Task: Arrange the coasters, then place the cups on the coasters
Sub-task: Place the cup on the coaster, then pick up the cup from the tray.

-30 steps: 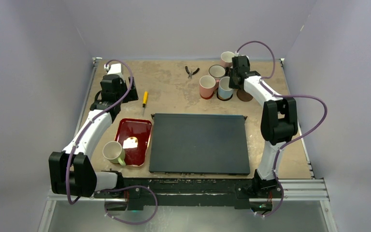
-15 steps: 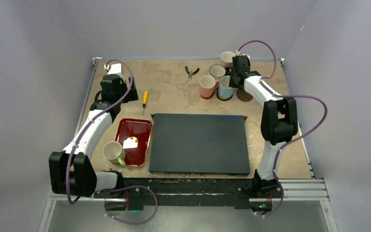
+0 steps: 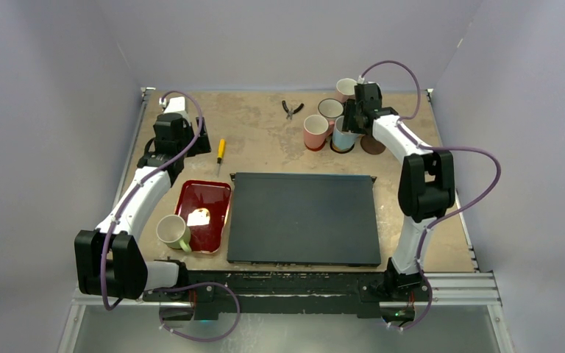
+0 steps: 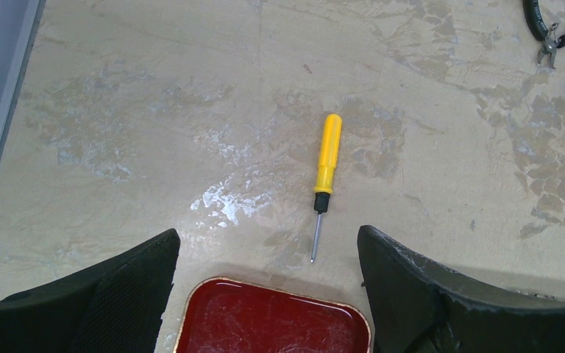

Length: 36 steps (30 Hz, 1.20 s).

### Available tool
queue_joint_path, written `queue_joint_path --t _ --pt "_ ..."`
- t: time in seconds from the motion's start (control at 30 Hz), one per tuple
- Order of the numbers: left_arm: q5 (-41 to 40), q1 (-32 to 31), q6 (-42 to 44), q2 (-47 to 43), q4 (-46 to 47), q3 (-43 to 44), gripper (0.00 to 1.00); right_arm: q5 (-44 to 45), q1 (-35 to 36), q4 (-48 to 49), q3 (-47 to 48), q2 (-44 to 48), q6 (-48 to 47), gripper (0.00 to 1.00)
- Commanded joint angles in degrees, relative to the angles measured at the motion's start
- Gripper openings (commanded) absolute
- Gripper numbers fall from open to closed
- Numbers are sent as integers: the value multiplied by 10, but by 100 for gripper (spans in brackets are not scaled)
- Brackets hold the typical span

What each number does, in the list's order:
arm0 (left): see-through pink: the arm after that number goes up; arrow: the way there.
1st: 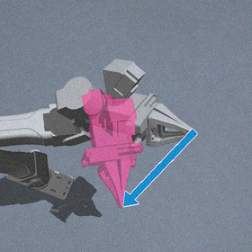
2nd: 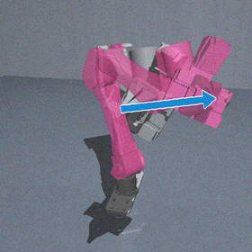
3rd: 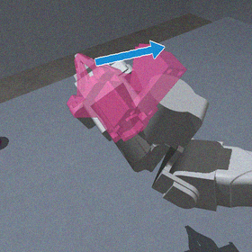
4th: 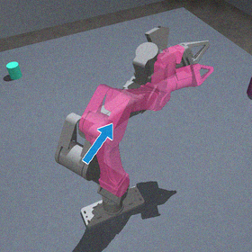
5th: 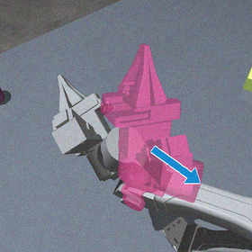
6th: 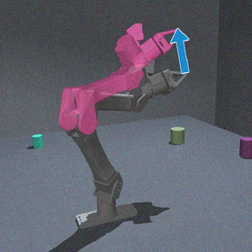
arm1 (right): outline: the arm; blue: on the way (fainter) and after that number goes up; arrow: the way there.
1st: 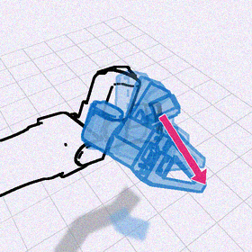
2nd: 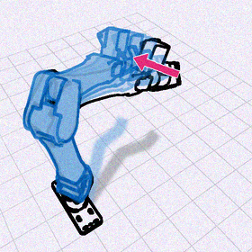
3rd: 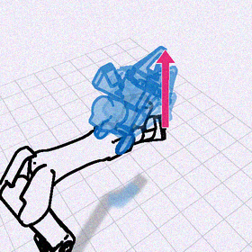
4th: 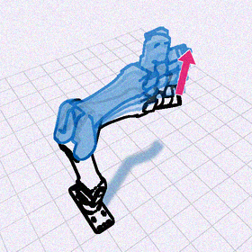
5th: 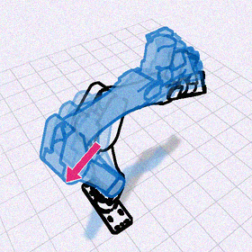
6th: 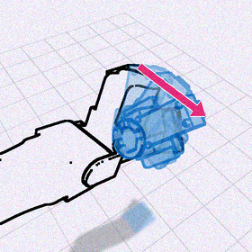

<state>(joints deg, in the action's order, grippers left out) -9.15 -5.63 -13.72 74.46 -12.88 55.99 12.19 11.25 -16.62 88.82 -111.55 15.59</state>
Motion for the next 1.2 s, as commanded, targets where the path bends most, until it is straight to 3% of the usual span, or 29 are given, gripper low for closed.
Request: queue_joint_path --t 0.0,0.3,0.73,1.03,1.17 --pt "7 4 5 -2 21 -1 86 -27 1 -4 9 65 -4 58" --pt "5 4 7 -5 19 -4 86 -43 -23 -13 3 108 -8 63" --pt "2 4 7 -9 19 -9 86 -67 -86 21 -89 113 -13 51" --pt "-1 4 6 -9 12 -12 86 -77 -92 44 -68 64 -11 48" --pt "0 4 -38 -18 -30 -14 84 -76 -92 39 -56 58 -13 48"
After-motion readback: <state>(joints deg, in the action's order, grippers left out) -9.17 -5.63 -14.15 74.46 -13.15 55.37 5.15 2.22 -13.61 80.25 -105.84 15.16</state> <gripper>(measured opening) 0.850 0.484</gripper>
